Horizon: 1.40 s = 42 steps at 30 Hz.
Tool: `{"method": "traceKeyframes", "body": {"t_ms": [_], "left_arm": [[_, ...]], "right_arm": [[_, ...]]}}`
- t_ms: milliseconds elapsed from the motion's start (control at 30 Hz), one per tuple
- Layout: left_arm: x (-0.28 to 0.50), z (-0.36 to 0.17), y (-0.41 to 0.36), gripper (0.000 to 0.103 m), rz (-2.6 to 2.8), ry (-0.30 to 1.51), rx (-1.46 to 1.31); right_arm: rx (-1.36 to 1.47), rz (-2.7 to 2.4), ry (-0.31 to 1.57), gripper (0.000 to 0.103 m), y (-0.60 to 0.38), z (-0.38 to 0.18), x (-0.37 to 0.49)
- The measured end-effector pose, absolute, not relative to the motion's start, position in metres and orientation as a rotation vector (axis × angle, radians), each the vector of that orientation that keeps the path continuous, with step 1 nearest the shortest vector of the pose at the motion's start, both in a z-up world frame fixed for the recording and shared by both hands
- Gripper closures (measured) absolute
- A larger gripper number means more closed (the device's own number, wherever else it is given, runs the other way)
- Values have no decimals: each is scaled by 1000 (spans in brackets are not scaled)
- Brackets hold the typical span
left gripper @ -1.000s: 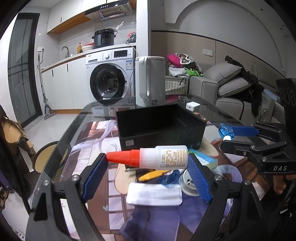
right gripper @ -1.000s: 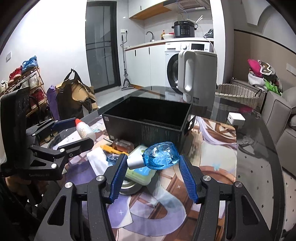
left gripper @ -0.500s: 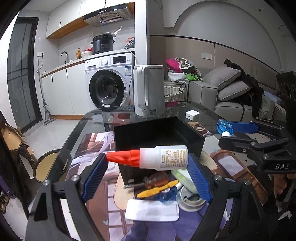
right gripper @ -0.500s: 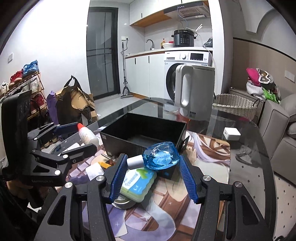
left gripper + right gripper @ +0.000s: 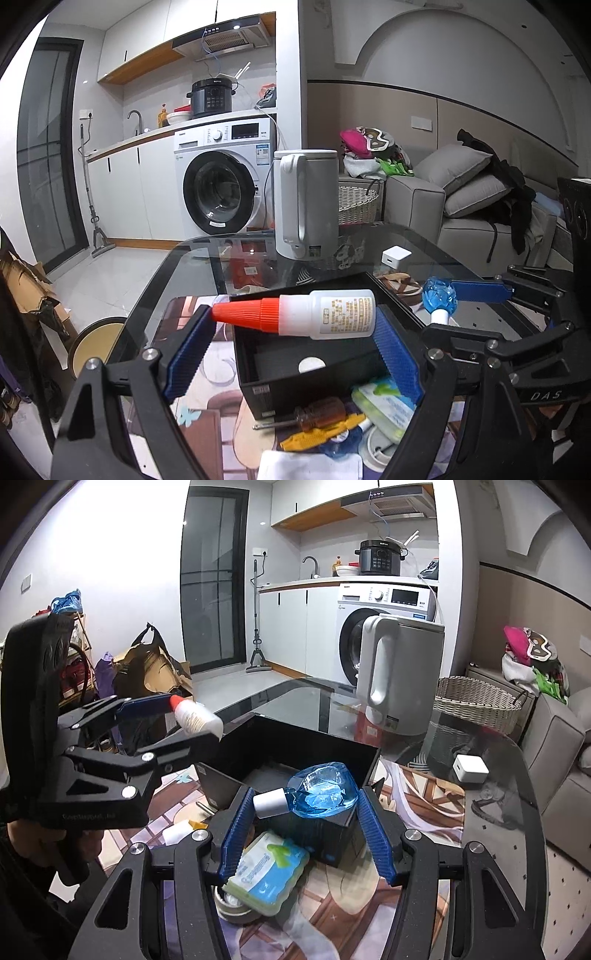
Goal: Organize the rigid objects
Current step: 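Carry the blue bottle with the right tool while the left carries the glue bottle over the black box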
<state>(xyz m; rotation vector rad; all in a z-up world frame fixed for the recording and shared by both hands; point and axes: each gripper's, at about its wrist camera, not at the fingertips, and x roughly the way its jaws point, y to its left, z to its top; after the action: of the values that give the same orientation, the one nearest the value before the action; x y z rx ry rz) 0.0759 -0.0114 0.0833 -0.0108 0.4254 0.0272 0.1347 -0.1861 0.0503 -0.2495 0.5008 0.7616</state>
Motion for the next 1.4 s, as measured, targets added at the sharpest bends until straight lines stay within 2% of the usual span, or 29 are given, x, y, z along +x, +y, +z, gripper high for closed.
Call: {"method": "traceKeyframes", "body": {"t_ms": [1400], "left_arm": [[156, 37, 2, 18, 61, 577, 19]], "right_arm": [[-439, 855, 625, 45, -126, 14, 232]]}}
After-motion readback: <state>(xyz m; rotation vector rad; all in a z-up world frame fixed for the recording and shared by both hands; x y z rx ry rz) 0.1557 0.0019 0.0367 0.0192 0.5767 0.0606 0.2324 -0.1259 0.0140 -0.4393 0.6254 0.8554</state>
